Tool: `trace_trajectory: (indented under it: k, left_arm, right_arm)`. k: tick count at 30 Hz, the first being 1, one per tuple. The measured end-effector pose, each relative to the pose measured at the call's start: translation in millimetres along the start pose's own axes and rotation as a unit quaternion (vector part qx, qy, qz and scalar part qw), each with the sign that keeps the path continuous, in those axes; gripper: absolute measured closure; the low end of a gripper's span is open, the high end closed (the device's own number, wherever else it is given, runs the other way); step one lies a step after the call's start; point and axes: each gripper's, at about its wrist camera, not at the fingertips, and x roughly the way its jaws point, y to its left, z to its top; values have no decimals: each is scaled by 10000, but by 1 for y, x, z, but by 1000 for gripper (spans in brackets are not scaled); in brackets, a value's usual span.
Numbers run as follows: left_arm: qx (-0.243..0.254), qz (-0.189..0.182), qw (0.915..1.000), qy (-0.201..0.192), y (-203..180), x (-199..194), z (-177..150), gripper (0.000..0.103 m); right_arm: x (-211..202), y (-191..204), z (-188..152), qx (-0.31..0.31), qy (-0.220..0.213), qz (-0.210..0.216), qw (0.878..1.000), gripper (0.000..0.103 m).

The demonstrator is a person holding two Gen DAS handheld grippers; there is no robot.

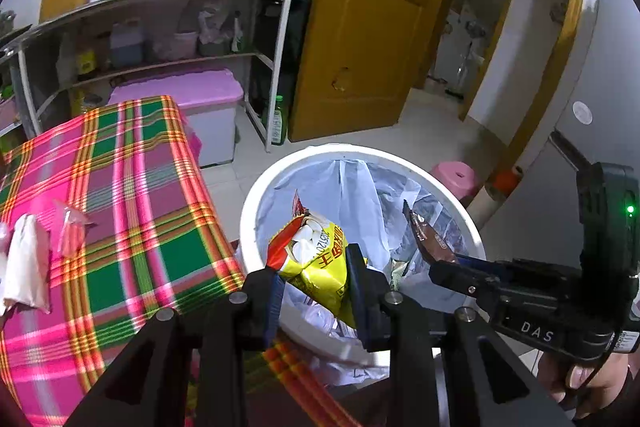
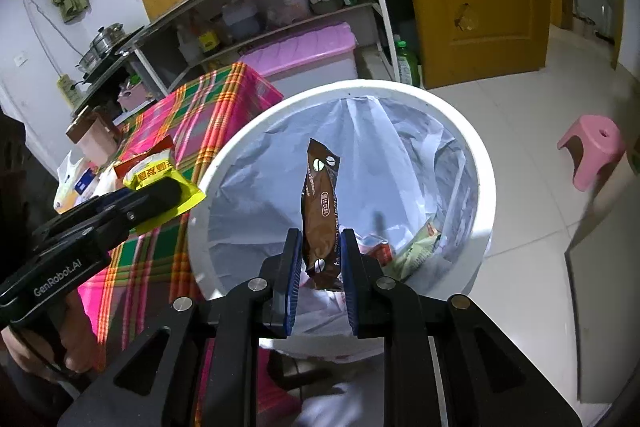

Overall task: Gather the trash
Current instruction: 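Carry both wrappers over the white bin and open both tools to drop them, then move both tools back from the bin over the table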

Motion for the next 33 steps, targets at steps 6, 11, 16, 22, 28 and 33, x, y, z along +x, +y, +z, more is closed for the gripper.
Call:
trace_trajectory:
  k: [6,11,16,22,28,33]
  left_arm:
    - [113,1,9999,39,-7,12,6,73]
    - [109,-45,9999,28,-7,14,6,65]
    - [27,-82,10000,5,-5,8,5,65]
    - [-121,-71,9999,-83,2,-9,-1,65]
    - [-262,91,9994,-204,12,-36,-14,65]
    - [-376,281,9984,-303,24,-60,-28,65]
  right_arm:
    - [6,-6,2,38,53,-24,10000,82]
    - [6,-7,3,68,18,0,10000,67]
    - [-1,-6,3,65,-61,28,10000,66]
    - [-14,5,2,-40,-187,93,9998,66]
    - [-25,28,-2,-257,-310,241,9989,66]
    - [-32,53,-9,-523,-368,362,9973,66]
